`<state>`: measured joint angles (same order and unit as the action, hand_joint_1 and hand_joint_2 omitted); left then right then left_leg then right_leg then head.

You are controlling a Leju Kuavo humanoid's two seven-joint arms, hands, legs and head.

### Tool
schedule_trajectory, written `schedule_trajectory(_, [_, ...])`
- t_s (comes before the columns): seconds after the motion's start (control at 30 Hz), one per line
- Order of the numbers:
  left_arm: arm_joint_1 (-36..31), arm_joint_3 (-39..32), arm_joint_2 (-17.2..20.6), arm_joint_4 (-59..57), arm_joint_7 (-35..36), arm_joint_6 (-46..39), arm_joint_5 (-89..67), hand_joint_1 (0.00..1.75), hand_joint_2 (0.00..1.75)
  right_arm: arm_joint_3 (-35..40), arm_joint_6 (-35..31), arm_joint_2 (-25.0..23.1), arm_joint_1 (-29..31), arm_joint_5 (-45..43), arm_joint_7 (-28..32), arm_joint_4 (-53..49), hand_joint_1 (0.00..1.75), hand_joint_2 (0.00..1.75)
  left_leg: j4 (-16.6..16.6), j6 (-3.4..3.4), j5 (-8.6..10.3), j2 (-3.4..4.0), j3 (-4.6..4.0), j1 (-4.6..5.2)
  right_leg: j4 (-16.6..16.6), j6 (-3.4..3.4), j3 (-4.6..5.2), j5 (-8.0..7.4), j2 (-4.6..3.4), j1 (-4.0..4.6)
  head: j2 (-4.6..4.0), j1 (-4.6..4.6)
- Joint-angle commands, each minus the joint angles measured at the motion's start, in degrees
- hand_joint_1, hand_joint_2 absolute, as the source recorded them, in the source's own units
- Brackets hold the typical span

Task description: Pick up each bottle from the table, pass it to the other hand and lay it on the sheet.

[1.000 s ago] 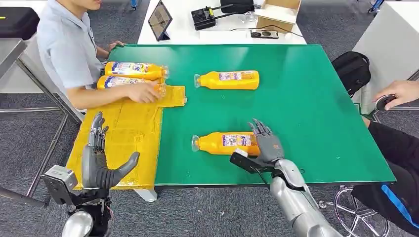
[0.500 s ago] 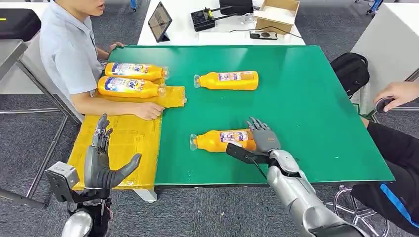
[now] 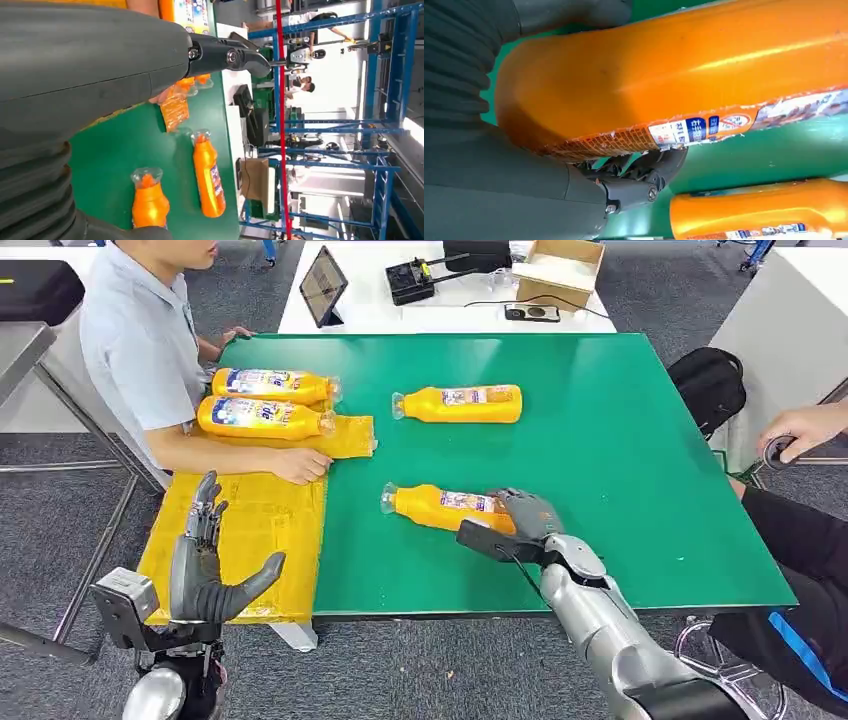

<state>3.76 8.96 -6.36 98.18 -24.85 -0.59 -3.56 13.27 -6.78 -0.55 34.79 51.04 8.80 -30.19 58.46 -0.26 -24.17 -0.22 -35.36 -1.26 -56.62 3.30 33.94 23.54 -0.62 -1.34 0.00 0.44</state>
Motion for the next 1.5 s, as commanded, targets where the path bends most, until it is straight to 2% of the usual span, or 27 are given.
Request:
schedule_trajectory(0.03, [-2.63,0.45,2.29,-5.32,-0.49,0.64,1.2,0.0,1.75,-1.43,6.0,-0.15,-1.59,-6.49,4.61,6.08,1.71,1.75,-0.11,0.04,-0.01,-0.09,0.19,-0.03,0.12,-0.11,-0.22,0.04,0.14,0.05,0.0,0.02])
schedule_trajectory(0.2, [-3.26,0.79,2.71,-6.23,-1.14,1.18,2.32,0.0,1.75,-4.34,7.02,0.0,-3.57,-12.52,10.06,4.21,1.75,1.75,-0.21,0.06,0.05,-0.23,0.29,-0.05,0.24,-0.21,-0.33,0.01,0.32,0.1,0.0,0.02])
schedule_trajectory(0.3, [-3.32,0.82,2.72,-6.47,-1.22,1.23,2.59,0.0,1.75,-4.49,6.71,-0.11,-4.04,-13.28,10.64,3.44,1.75,1.75,-0.17,0.06,0.03,-0.18,0.27,-0.04,0.2,-0.18,-0.28,0.01,0.25,0.08,0.0,0.02])
schedule_trajectory(0.37, [-3.39,1.0,2.65,-6.76,-1.68,1.66,3.67,0.0,1.75,-5.71,5.49,-0.65,-5.48,-16.71,14.44,1.02,1.75,1.75,-0.12,0.05,0.0,-0.11,0.24,-0.03,0.16,-0.14,-0.25,0.02,0.17,0.07,0.0,0.02])
schedule_trajectory(0.5, [-3.12,2.16,1.74,-8.65,-1.58,2.15,5.68,0.0,1.75,-8.13,6.17,-2.75,-11.81,-26.34,22.19,-9.67,1.75,1.75,-0.11,0.04,-0.02,-0.12,0.26,-0.03,0.12,-0.12,-0.26,0.05,0.16,0.05,0.0,0.02])
schedule_trajectory(0.6, [-1.65,2.6,0.17,-12.81,3.48,3.76,10.53,0.0,1.75,-9.38,4.81,-3.84,-15.49,-30.65,23.61,-17.65,1.75,1.75,-0.12,0.03,-0.02,-0.09,0.16,0.01,0.1,-0.1,-0.18,0.05,0.1,0.01,0.0,0.02])
schedule_trajectory(0.7, [0.62,3.27,-0.94,-13.44,1.86,1.98,12.48,0.0,1.75,-9.06,3.3,-4.19,-18.48,-33.76,23.91,-25.04,1.75,1.75,-0.09,0.05,-0.03,-0.1,-0.04,0.06,0.05,-0.06,-0.02,0.07,0.1,-0.03,0.0,0.02])
schedule_trajectory(0.8, [2.63,6.3,-0.03,-12.05,0.4,1.1,9.23,0.0,1.75,-8.2,2.49,-4.44,-20.77,-34.82,24.26,-30.4,1.75,1.75,-0.05,0.07,-0.07,-0.05,-0.22,0.04,0.03,-0.07,0.16,0.09,0.05,-0.01,0.0,0.02])
schedule_trajectory(0.83, [3.12,8.28,1.2,-11.7,0.62,3.28,8.78,0.0,1.75,-7.64,2.49,-4.35,-21.44,-35.38,24.29,-32.0,1.75,1.75,-0.06,0.09,-0.1,-0.08,-0.19,0.05,0.04,-0.09,0.11,0.13,0.1,-0.01,0.0,0.02])
schedule_trajectory(1.07, [4.03,15.2,3.67,-11.06,-1.18,9.76,7.55,0.0,1.75,-4.18,1.59,-4.68,-21.78,-34.67,26.69,-35.7,1.75,1.75,-0.05,0.07,-0.14,-0.02,-0.28,0.04,0.01,-0.16,0.2,0.14,0.06,0.01,0.0,0.02])
schedule_trajectory(1.37, [2.97,17.15,3.91,-10.41,-1.72,10.75,7.1,0.0,1.75,-0.59,1.34,-4.32,-21.56,-32.12,26.52,-35.23,1.75,1.75,-0.06,0.05,-0.08,-0.03,-0.38,0.03,0.03,-0.09,0.31,0.09,0.04,0.0,0.0,0.02])
schedule_trajectory(1.5, [1.52,17.01,0.99,-10.62,-0.2,7.24,5.86,0.0,1.75,3.15,1.17,-6.63,-22.36,-30.53,26.99,-34.53,1.75,1.75,-0.05,0.08,-0.13,0.01,-0.26,0.0,0.06,-0.15,0.18,0.12,0.02,0.04,0.0,0.0])
